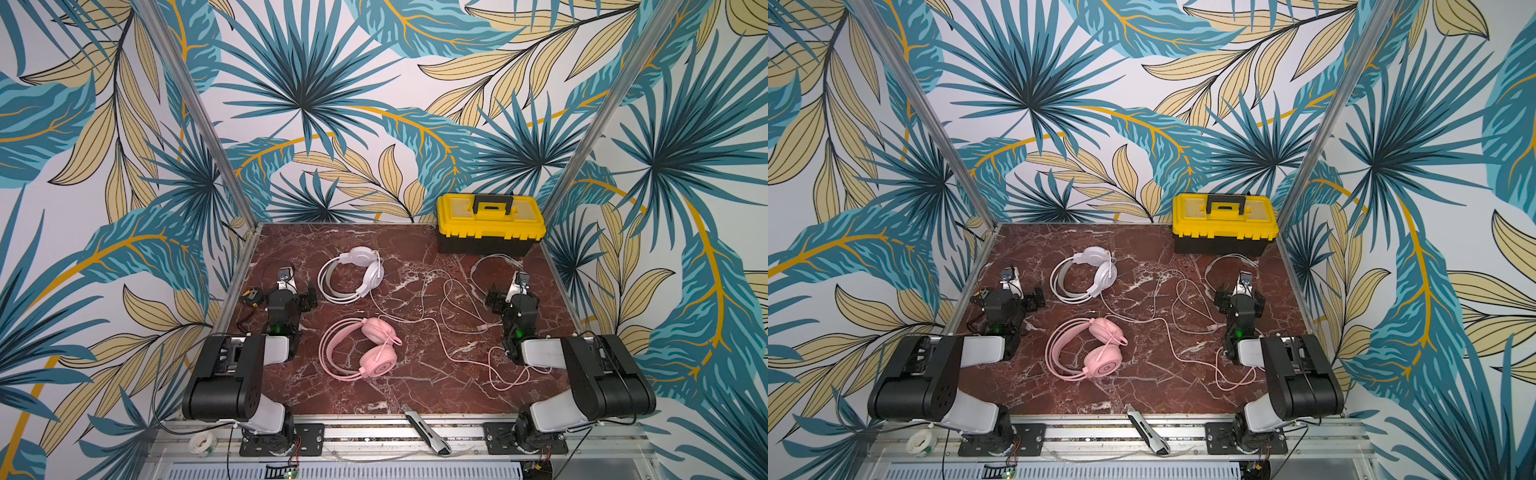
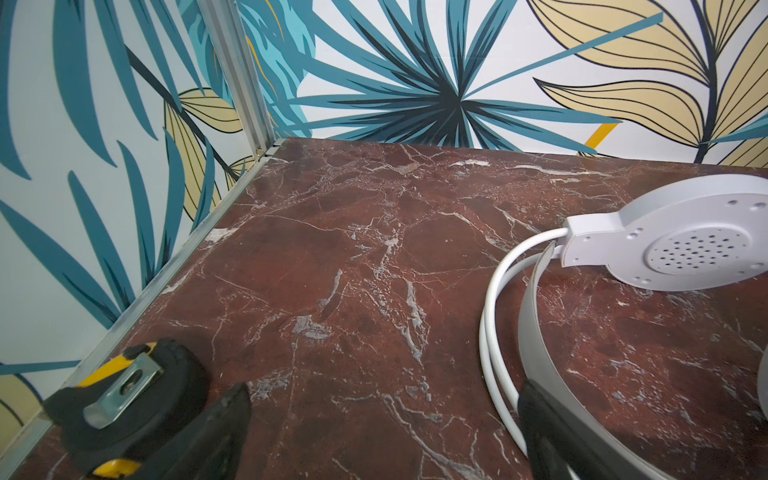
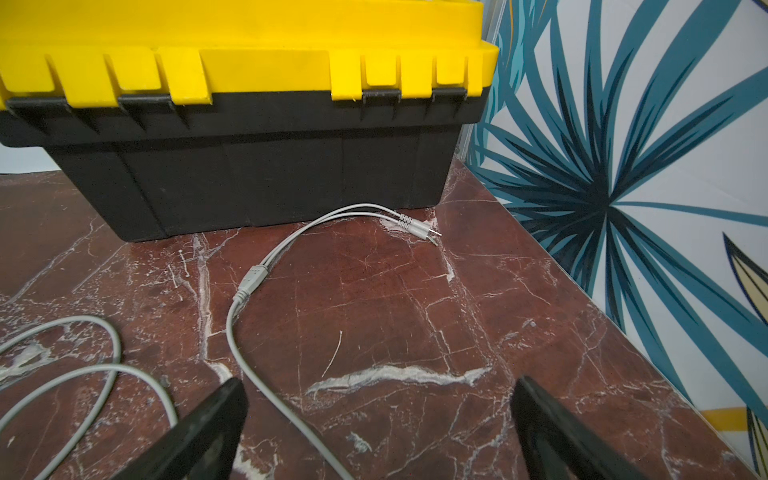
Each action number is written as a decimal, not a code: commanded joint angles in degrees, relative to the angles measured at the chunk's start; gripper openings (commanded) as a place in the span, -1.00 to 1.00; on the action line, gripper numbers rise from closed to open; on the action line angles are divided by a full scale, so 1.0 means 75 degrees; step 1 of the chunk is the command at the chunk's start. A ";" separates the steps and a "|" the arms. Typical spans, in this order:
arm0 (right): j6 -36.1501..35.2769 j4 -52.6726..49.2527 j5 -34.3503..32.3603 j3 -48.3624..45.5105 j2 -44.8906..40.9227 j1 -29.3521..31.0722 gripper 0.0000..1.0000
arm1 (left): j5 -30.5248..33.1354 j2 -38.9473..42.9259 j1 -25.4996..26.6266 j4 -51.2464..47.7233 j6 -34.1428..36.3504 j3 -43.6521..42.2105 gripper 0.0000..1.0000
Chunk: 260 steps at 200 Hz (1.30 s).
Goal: Wrap the headphones
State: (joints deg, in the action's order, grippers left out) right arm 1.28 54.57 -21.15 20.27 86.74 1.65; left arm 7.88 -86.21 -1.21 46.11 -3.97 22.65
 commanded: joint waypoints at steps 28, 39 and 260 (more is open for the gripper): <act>0.0052 0.0154 0.0019 -0.0019 -0.0034 0.0020 0.99 | 0.0010 -0.0059 -0.0002 0.0056 0.0067 0.0097 0.99; 0.0058 0.0148 0.0020 -0.0018 -0.0034 0.0020 0.99 | 0.0004 -0.0059 -0.0002 0.0063 0.0071 0.0097 0.99; 0.0961 -0.8314 0.0384 0.2808 -0.4152 0.0450 0.99 | -0.0201 0.4396 0.0847 -1.1279 -0.2577 0.4709 0.99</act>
State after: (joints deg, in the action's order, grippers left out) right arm 5.56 11.73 -19.59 37.63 57.06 3.77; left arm 6.39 -51.70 3.42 -14.55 -14.50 52.29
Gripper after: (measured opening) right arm 0.995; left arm 0.995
